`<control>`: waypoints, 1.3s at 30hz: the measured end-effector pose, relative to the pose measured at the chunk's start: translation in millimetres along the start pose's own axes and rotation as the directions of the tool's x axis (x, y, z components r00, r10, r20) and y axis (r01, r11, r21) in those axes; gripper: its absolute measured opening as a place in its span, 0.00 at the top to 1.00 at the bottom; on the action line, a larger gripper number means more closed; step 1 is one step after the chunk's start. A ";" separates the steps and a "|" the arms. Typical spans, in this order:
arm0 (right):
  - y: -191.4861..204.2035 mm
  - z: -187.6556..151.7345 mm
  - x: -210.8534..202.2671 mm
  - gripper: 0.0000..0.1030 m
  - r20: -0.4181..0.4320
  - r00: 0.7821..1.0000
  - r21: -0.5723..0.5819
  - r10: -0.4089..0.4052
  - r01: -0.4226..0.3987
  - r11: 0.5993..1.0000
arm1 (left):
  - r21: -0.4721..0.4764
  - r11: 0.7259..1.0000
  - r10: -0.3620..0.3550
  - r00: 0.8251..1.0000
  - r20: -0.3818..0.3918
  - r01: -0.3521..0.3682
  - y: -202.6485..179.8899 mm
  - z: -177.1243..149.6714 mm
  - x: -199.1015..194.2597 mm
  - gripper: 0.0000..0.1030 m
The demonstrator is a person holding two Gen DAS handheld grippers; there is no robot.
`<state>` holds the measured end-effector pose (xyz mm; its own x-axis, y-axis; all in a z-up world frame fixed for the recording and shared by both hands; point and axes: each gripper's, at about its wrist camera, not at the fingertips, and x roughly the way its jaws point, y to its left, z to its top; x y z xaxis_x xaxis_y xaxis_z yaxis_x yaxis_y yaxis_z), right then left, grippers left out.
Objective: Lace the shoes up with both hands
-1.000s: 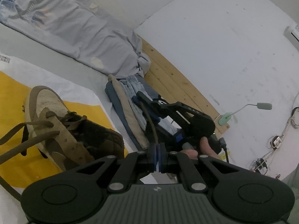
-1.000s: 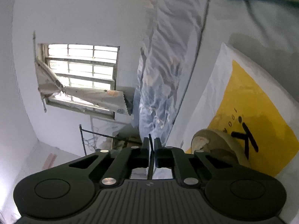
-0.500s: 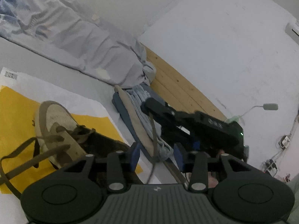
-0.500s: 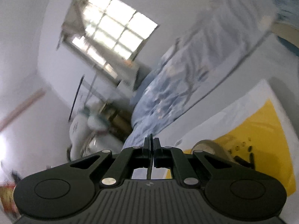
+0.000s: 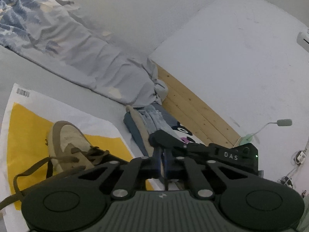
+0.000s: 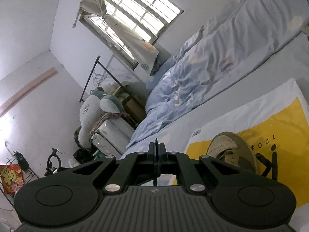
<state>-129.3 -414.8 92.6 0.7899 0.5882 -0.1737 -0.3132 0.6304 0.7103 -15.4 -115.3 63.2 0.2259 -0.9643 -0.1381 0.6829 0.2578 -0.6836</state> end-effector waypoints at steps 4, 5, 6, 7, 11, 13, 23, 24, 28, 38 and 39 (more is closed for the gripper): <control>-0.7 0.7 -2.1 0.96 -0.002 1.000 0.012 0.003 -0.002 1.000 | -0.002 1.000 0.002 1.000 -0.012 -0.002 0.0 -1.7 0.9 1.00; -0.8 0.6 -2.3 0.96 -0.002 1.000 0.012 0.002 -0.002 1.000 | -0.004 1.000 0.003 1.000 -0.015 -0.003 0.1 -1.8 1.3 1.00; -0.8 0.6 -2.4 0.96 -0.002 1.000 0.013 0.003 -0.003 1.000 | -0.005 1.000 0.005 1.000 -0.017 -0.005 0.2 -1.8 1.8 1.00; -0.8 0.8 -2.3 0.96 -0.002 1.000 0.013 0.006 -0.006 1.000 | -0.006 1.000 0.004 1.000 -0.017 -0.005 0.3 -1.8 2.2 1.00; -1.0 1.2 -2.3 0.96 -0.001 1.000 0.022 0.017 -0.017 1.000 | 0.003 1.000 0.008 1.000 -0.011 -0.008 -1.5 -2.4 0.9 1.00; -1.6 1.6 -2.7 0.96 0.000 1.000 0.029 0.021 -0.021 0.999 | 0.011 1.000 0.015 1.000 -0.006 -0.015 -2.1 -2.8 0.9 1.00; -7.3 8.1 -8.4 0.73 0.020 1.000 0.057 -0.003 0.002 0.998 | 0.066 0.996 0.068 0.997 -0.035 -0.066 -6.7 -4.0 4.0 1.00; -7.6 8.6 -9.3 0.73 0.025 1.000 0.059 -0.002 0.000 0.998 | 0.073 0.995 0.071 0.997 -0.042 -0.067 -7.6 -4.6 5.1 1.00; -8.5 8.0 -7.9 0.73 0.018 1.000 0.061 -0.010 0.009 0.998 | 0.090 0.995 0.049 0.997 -0.065 -0.043 -9.9 -6.4 8.2 1.00; -0.8 4.8 -5.5 0.97 0.013 1.000 0.012 -0.022 0.022 1.000 | 0.088 0.996 0.035 0.997 -0.066 -0.029 -8.7 -8.3 8.0 1.00; 0.0 4.1 -6.3 0.97 0.018 1.000 0.011 -0.023 0.022 1.000 | 0.083 0.996 0.036 0.997 -0.067 -0.030 -7.9 -8.1 8.8 1.00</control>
<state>-132.1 -420.6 96.4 0.8059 0.5648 -0.1777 -0.2899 0.6380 0.7134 -24.4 -126.3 61.6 0.2030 -0.9564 -0.2100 0.7313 0.2907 -0.6171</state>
